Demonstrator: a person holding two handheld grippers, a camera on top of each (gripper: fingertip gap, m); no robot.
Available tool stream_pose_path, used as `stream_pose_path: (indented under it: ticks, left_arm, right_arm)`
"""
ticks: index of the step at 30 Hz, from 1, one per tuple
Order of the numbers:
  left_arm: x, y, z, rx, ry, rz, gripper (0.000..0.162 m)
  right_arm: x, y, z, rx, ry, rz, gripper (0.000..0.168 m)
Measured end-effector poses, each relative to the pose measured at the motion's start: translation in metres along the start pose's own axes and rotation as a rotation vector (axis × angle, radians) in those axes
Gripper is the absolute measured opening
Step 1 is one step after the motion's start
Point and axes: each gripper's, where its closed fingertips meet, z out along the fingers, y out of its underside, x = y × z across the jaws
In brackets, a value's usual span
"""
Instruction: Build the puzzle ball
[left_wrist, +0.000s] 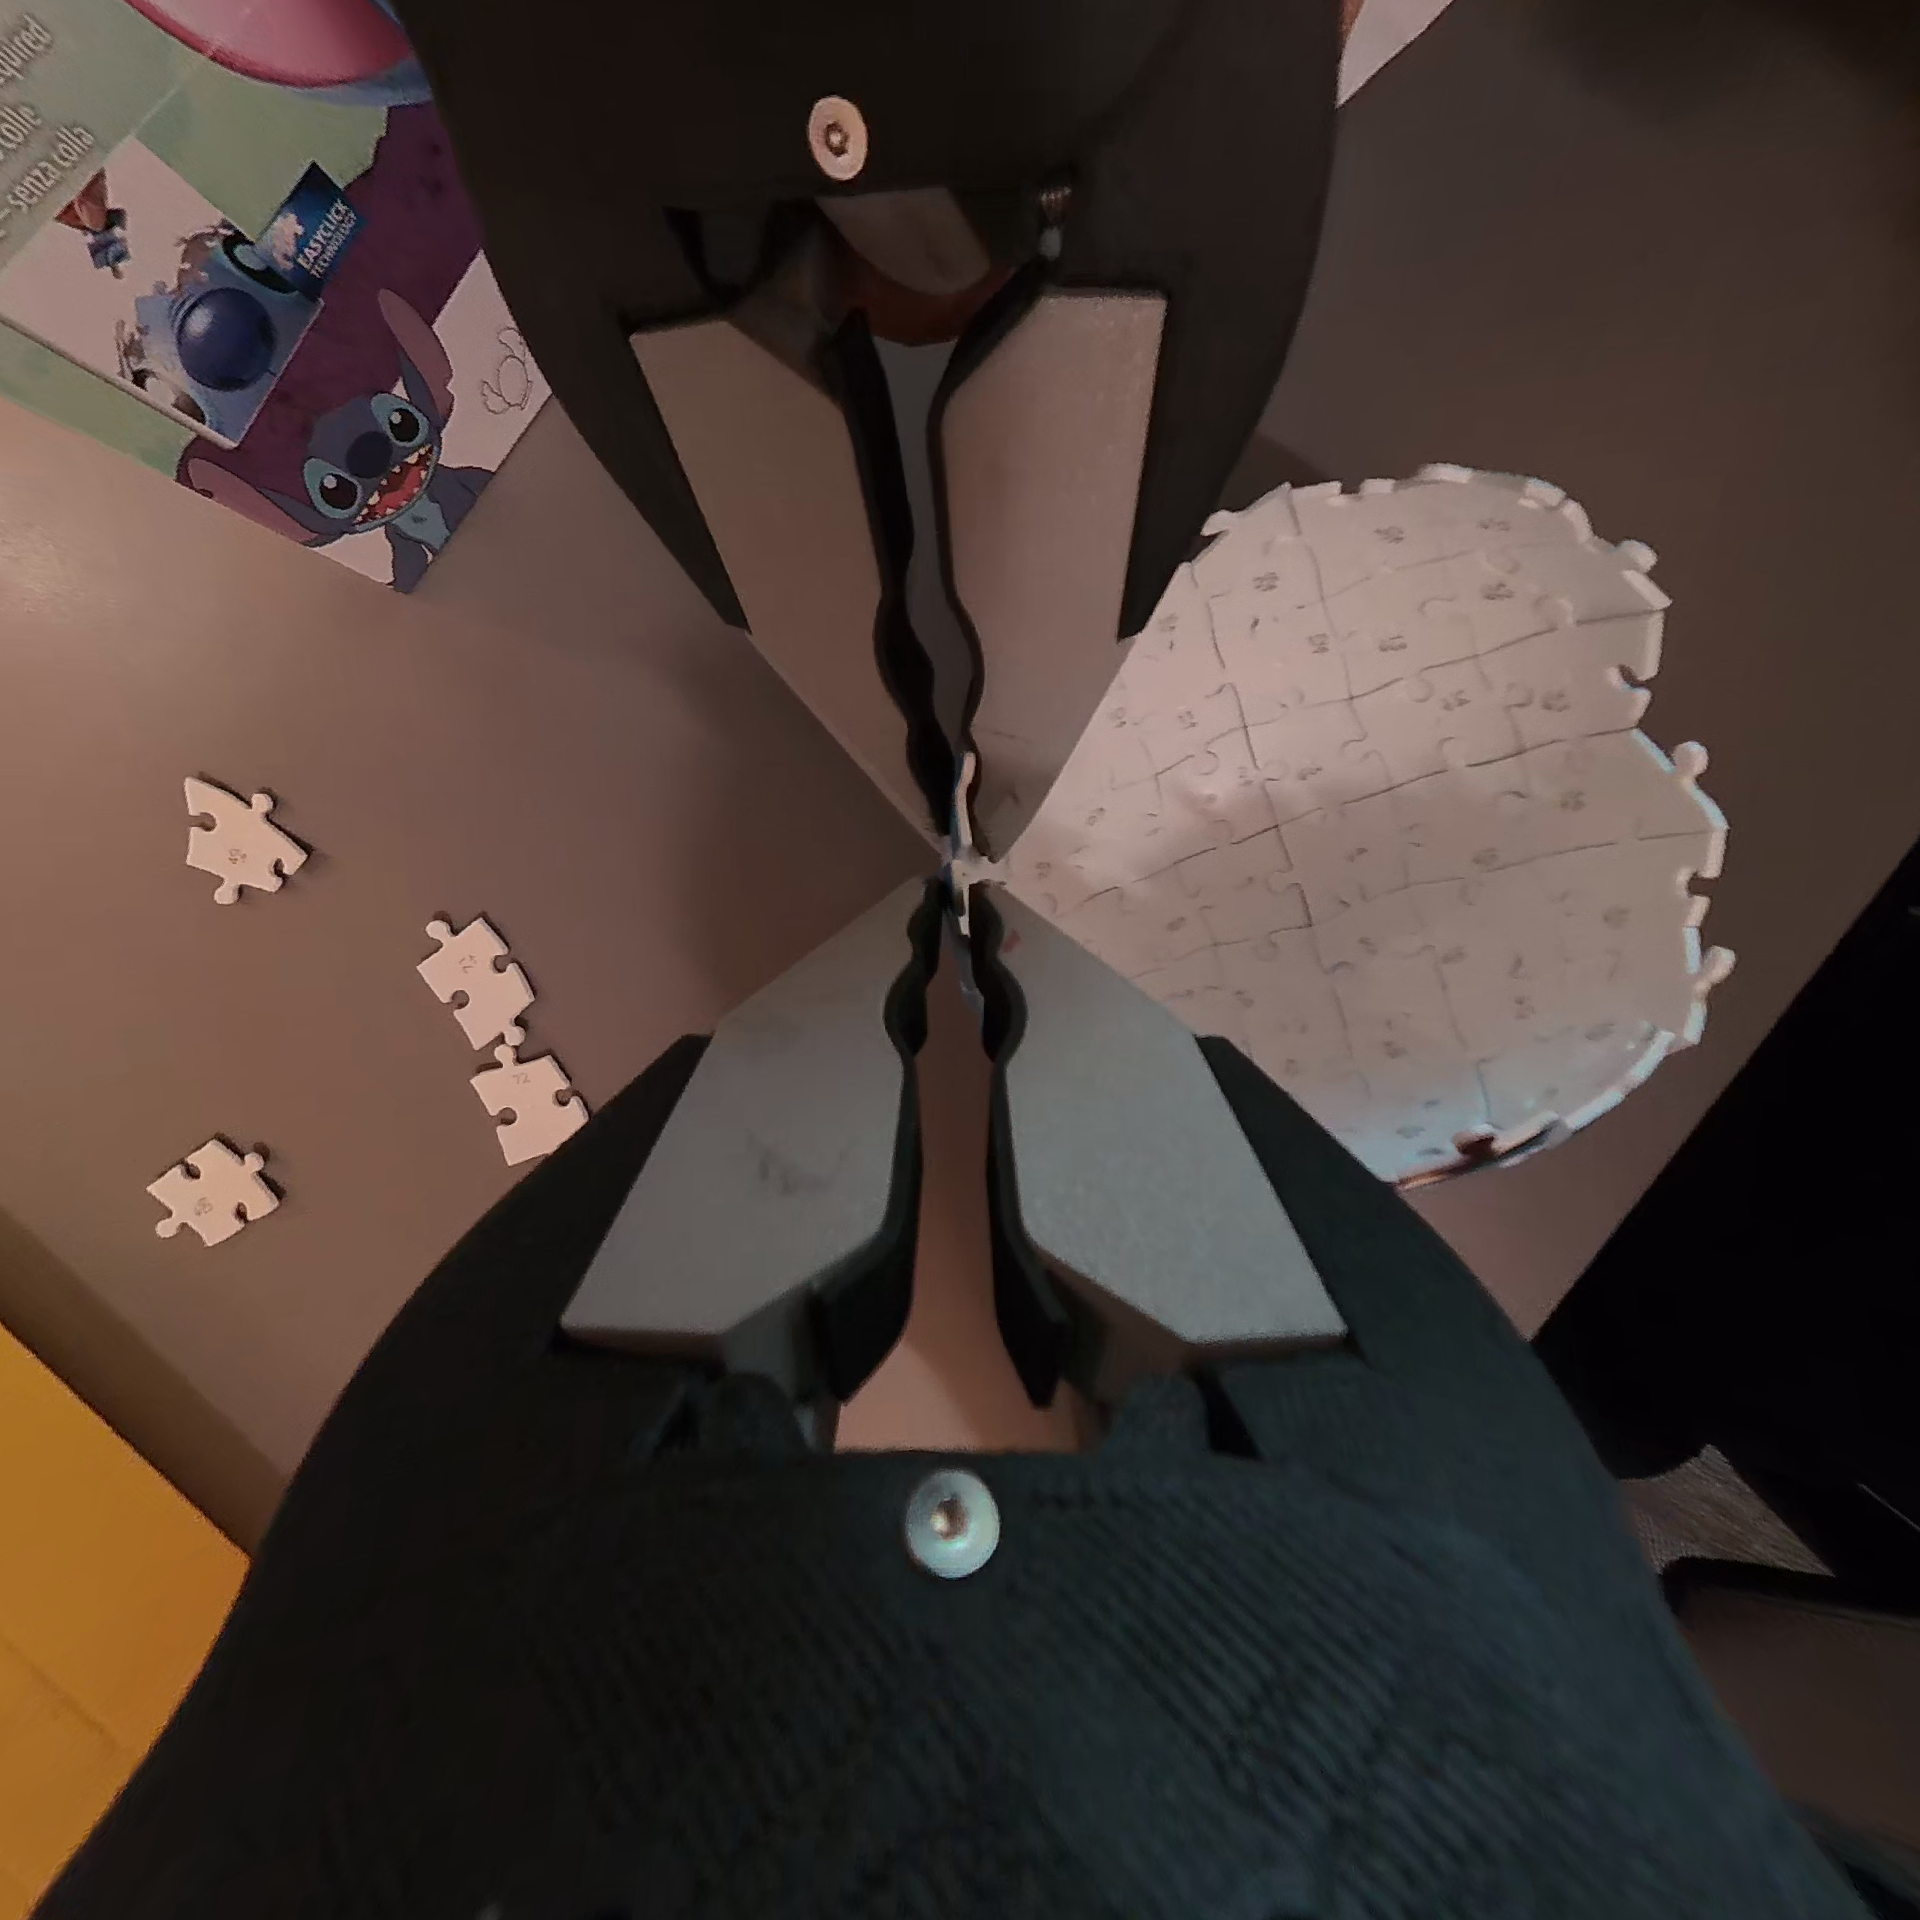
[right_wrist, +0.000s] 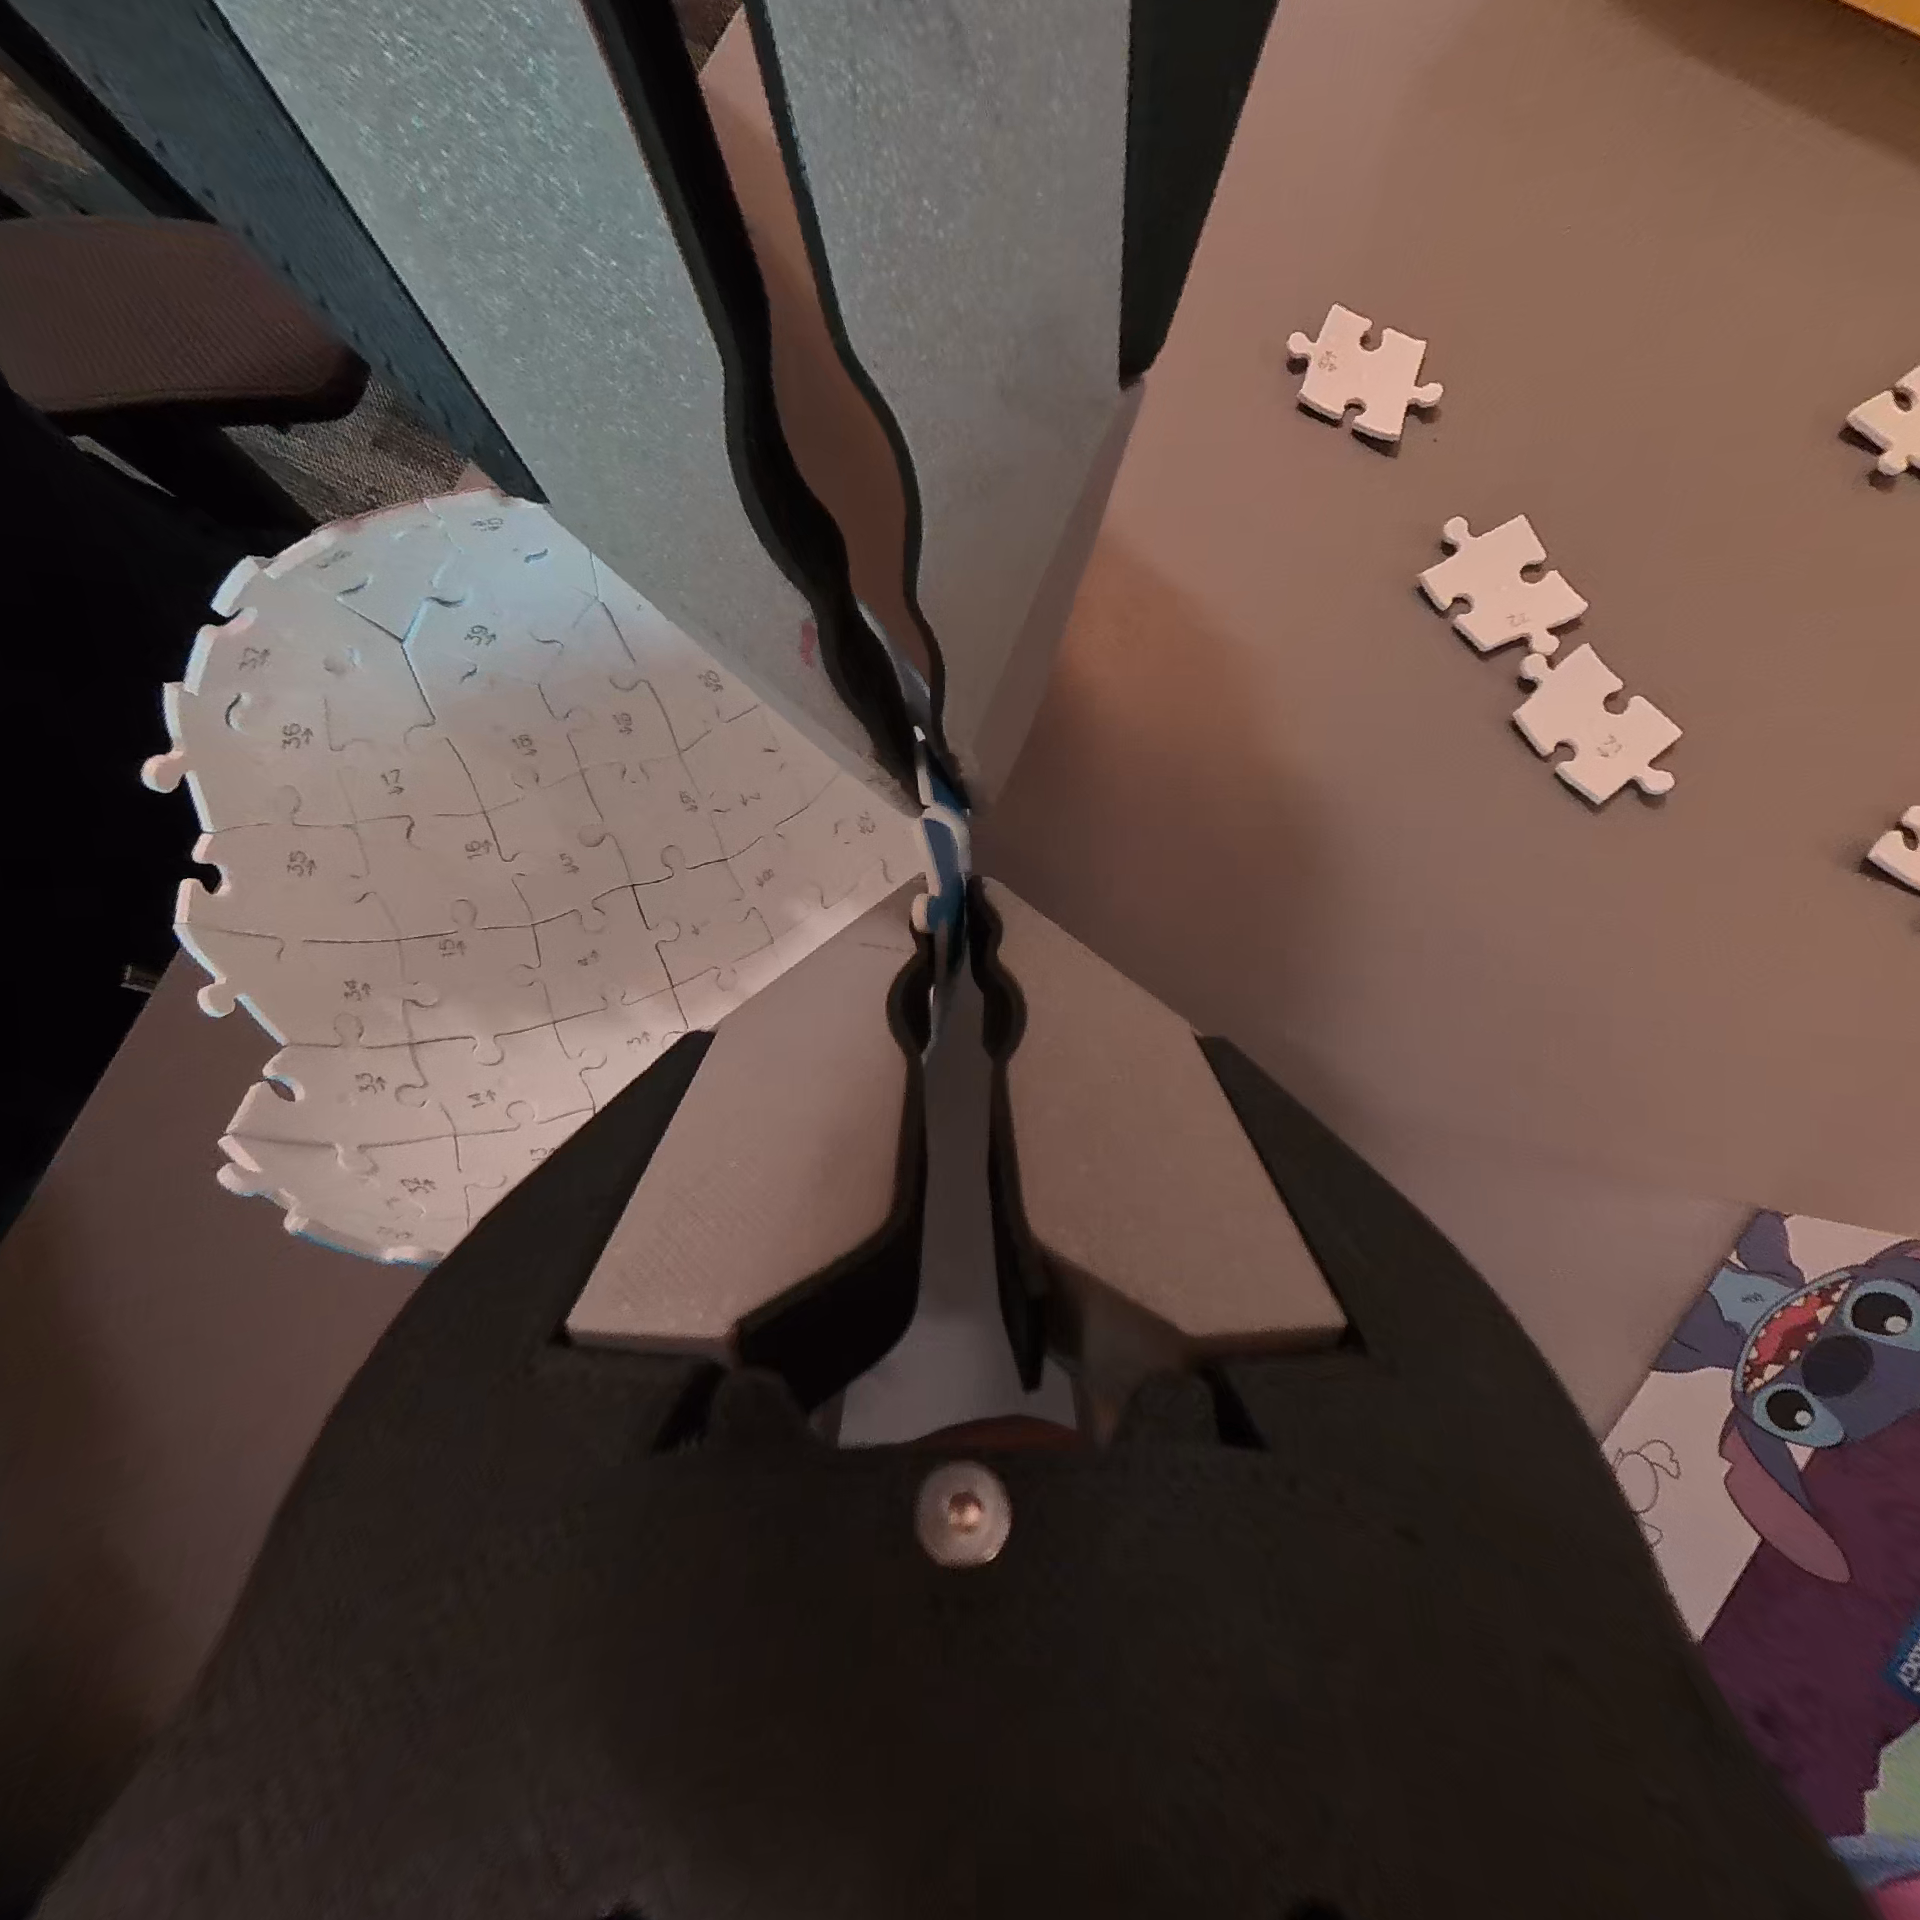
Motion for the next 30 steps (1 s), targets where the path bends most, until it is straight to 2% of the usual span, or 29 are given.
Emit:
stream_pose_path:
  ticks: [5, 9, 21, 27, 30]
  left_arm:
    - [0.0005, 0.0008, -0.0001, -0.015, -0.016, 0.036, 0.001]
    - [-0.0014, -0.0003, -0.0001, -0.016, -0.025, 0.043, 0.001]
    - [-0.0017, -0.0056, 0.0018, 0.006, -0.001, -0.035, 0.006]
    - [-0.0049, -0.0050, 0.0038, 0.004, -0.020, -0.068, 0.002]
    - [-0.0006, -0.0011, 0.0063, -0.013, 0.009, -0.075, 0.001]
  right_arm:
    - [0.0033, -0.0014, 0.0006, 0.002, 0.027, -0.027, 0.008]
    - [0.0029, -0.0018, 0.0009, -0.008, 0.056, -0.106, 0.002]
    - [0.0062, -0.0025, -0.0004, -0.016, 0.074, -0.095, 0.002]
    - [0.0062, -0.0026, 0.0012, -0.018, 0.080, -0.097, 0.003]
    - [0.0046, -0.0016, 0.0058, -0.021, 0.063, -0.097, 0.010]
